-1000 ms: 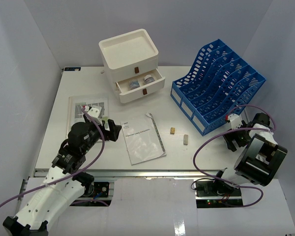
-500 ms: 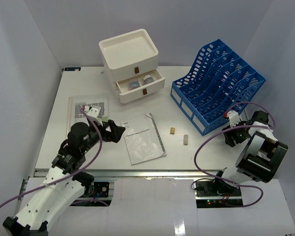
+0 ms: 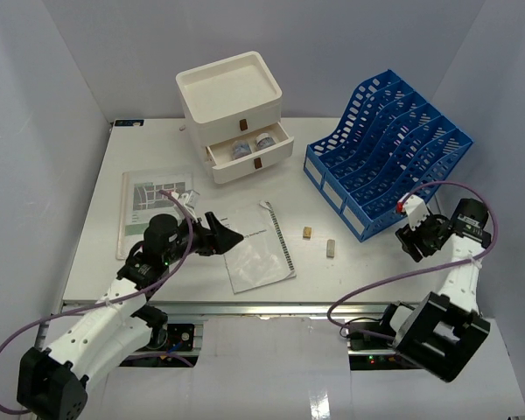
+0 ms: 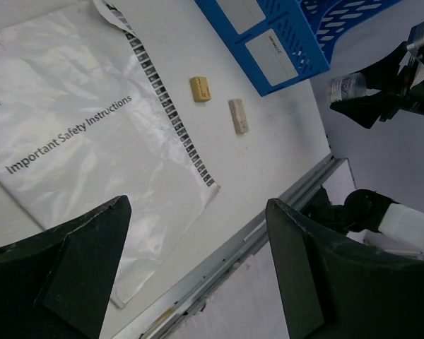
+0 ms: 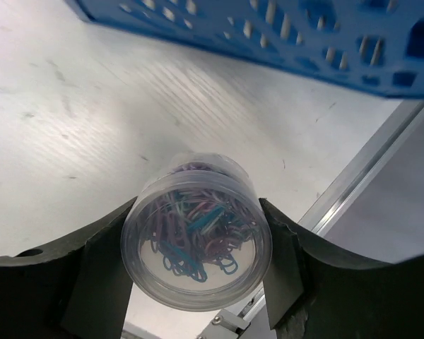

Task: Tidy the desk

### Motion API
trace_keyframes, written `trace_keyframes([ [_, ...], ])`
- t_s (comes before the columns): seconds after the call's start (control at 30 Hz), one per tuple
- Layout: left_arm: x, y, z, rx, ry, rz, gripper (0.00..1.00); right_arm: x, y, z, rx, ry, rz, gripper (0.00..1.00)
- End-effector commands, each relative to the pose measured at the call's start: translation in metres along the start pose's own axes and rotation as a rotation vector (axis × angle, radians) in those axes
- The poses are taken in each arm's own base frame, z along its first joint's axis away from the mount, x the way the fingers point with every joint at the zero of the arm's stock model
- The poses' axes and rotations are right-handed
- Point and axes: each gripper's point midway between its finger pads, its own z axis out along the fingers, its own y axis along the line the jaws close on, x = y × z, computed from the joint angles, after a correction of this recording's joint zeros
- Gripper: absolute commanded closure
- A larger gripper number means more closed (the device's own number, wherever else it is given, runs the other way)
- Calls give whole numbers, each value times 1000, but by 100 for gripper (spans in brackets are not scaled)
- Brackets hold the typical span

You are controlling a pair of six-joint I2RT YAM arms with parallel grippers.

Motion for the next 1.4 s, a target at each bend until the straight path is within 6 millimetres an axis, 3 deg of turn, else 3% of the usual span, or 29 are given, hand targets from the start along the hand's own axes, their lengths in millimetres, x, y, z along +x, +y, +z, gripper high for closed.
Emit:
trace_keyframes([
  [0.0, -8, -44, 6, 213, 15, -117, 7, -68, 45, -45, -154, -237, -111, 70],
  [0.1, -13, -57, 14, 276, 28, -153, 2, -114, 87, -70, -301, -417, -185, 71],
  [0.23, -25, -81, 24, 357, 29, -158, 2, -166, 132, -82, -458, -589, -290, 71],
  [0.33, -28, -96, 38, 375, 47, -144, 2, -202, 155, -79, -521, -636, -327, 71],
  [0.37, -24, -100, 45, 372, 67, -147, 2, -217, 171, -79, -566, -657, -356, 71],
  [0.57, -23, -126, 70, 397, 108, -133, 2, -250, 224, -55, -638, -587, -457, 71],
  [0.7, -19, -130, 77, 394, 126, -137, 2, -259, 228, -41, -664, -539, -470, 73],
  [0.87, -8, -129, 83, 387, 162, -150, 2, -270, 236, -38, -659, -553, -505, 73],
  [1.2, 14, -122, 101, 354, 239, -185, 2, -290, 232, -36, -595, -588, -537, 73],
  [1.37, 18, -125, 107, 361, 270, -207, 11, -301, 220, -32, -512, -601, -531, 72],
])
